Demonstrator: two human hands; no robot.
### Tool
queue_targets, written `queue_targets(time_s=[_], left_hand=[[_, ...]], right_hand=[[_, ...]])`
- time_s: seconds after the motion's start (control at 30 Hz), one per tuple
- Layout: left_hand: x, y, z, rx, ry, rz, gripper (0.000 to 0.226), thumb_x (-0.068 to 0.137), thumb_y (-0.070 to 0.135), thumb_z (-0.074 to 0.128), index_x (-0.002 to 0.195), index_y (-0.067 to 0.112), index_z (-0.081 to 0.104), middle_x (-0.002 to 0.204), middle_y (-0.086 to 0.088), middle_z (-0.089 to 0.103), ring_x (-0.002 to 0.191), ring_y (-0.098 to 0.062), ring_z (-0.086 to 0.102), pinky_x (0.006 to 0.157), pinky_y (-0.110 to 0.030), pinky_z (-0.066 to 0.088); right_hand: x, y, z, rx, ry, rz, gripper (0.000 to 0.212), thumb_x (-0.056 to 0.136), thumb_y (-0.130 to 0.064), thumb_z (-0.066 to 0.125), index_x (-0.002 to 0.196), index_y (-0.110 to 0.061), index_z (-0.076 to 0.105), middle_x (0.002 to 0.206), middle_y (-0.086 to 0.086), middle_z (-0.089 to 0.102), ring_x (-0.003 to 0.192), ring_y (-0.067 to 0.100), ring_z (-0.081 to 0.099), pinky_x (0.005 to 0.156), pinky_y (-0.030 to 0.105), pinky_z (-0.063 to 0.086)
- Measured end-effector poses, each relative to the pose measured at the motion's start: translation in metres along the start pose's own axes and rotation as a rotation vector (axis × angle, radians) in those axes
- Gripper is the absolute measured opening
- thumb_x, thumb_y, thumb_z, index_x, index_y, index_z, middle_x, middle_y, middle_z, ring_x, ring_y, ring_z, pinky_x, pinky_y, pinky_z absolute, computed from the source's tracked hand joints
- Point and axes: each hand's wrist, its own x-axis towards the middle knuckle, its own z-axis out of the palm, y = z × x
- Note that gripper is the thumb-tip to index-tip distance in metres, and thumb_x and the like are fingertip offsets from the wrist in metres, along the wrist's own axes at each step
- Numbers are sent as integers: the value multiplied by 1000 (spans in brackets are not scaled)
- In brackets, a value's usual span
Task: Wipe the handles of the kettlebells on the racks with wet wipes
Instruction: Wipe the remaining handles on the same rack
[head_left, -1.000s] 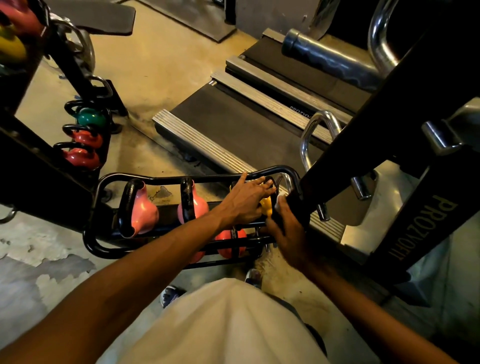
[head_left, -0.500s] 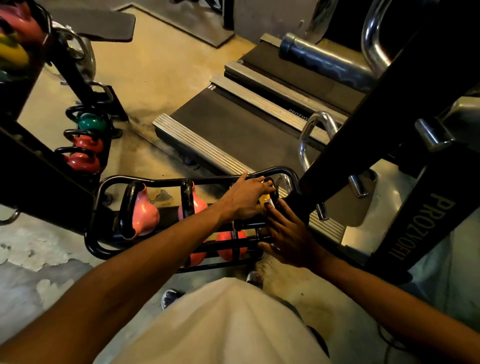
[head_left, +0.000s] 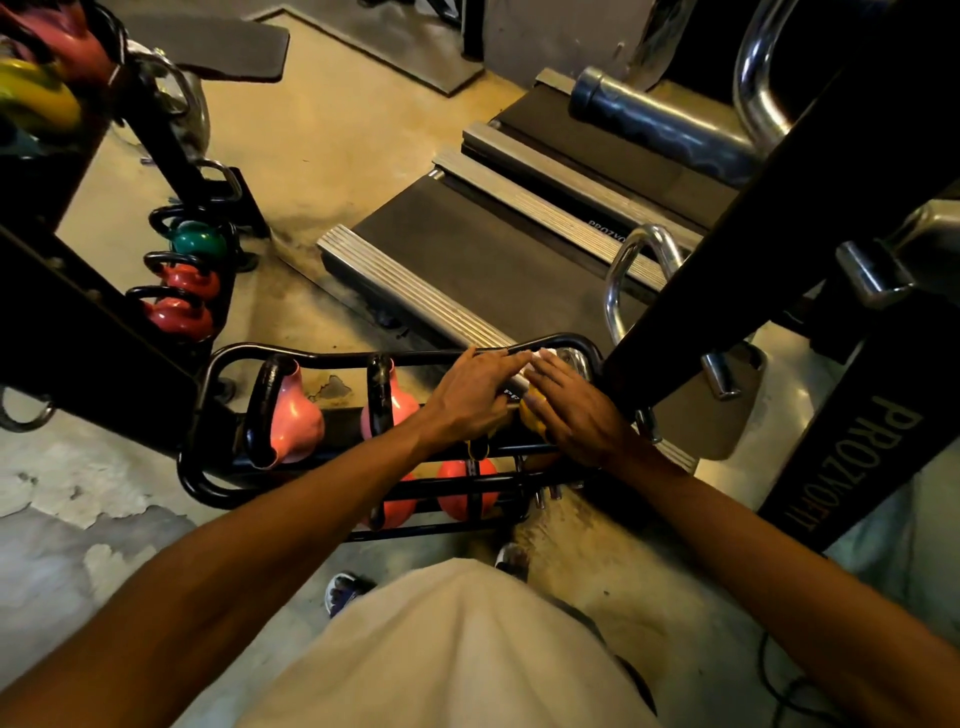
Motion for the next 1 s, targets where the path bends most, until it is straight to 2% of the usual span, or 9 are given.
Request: queue_targets(time_s=[0.1,0.2,0.33,0.43,0.53,0.7,0.83,0.93,1.0], left_hand=[[-2,-4,5,2,1,2,69,89,8,58,156,20,47,155,-6,55,149,-23,42,127,-53,12],[-1,1,5,60,-45,46,66,93,9,58,157,20,45,161,-3,46,155,-21,33,129,-60,7],[3,8,7,206,-130,149,70,95,16,57,161,20,36,170,-3,28,160,-21,18,125,-63,-2],[5,13,10,249,-157,161,75,93,16,56,163,21,30,173,-2,21,161,-21,14,124,-66,-4],[5,13,15,272,-183,157,78,92,15,56,164,23,27,174,0,18,161,-22,11,124,-68,-5],[5,17,14,248,-203,113,77,95,18,56,165,26,25,174,0,16,162,-22,8,123,-66,-8],[6,15,16,236,-192,107,73,97,22,56,164,26,28,174,1,18,161,-23,11,123,-68,-5],[5,15,15,219,-197,102,73,97,24,56,164,25,28,174,1,17,161,-24,12,122,-70,-5],[2,15,14,217,-216,104,75,96,21,57,165,26,26,174,0,16,161,-25,11,122,-71,-5]], right_hand=[[19,-9,-7,384,-42,253,64,108,-59,29,153,-19,51,159,3,49,152,13,37,128,41,26],[33,-25,-17,676,38,556,42,111,-52,34,113,-30,69,118,-3,71,107,0,65,100,21,47],[45,-29,-23,1008,158,808,55,113,-50,29,114,-16,72,99,-5,74,92,3,69,76,18,51],[46,-25,-19,1034,208,875,57,112,-49,30,95,-18,74,92,2,77,82,8,73,76,25,56],[45,-19,-18,1104,235,903,62,111,-50,36,107,-3,76,101,15,79,86,21,76,80,35,59],[31,-19,-17,1221,213,997,44,110,-41,46,96,-10,73,75,0,77,67,12,72,54,22,51],[10,-25,-15,1094,211,1003,37,109,-32,51,121,-2,69,95,7,73,81,18,69,64,27,54],[-9,-24,-10,786,218,814,25,102,-17,61,110,3,73,94,14,72,87,28,67,83,39,53],[-23,-29,-5,690,245,815,10,98,-2,66,102,3,74,93,16,71,83,20,67,84,38,52]])
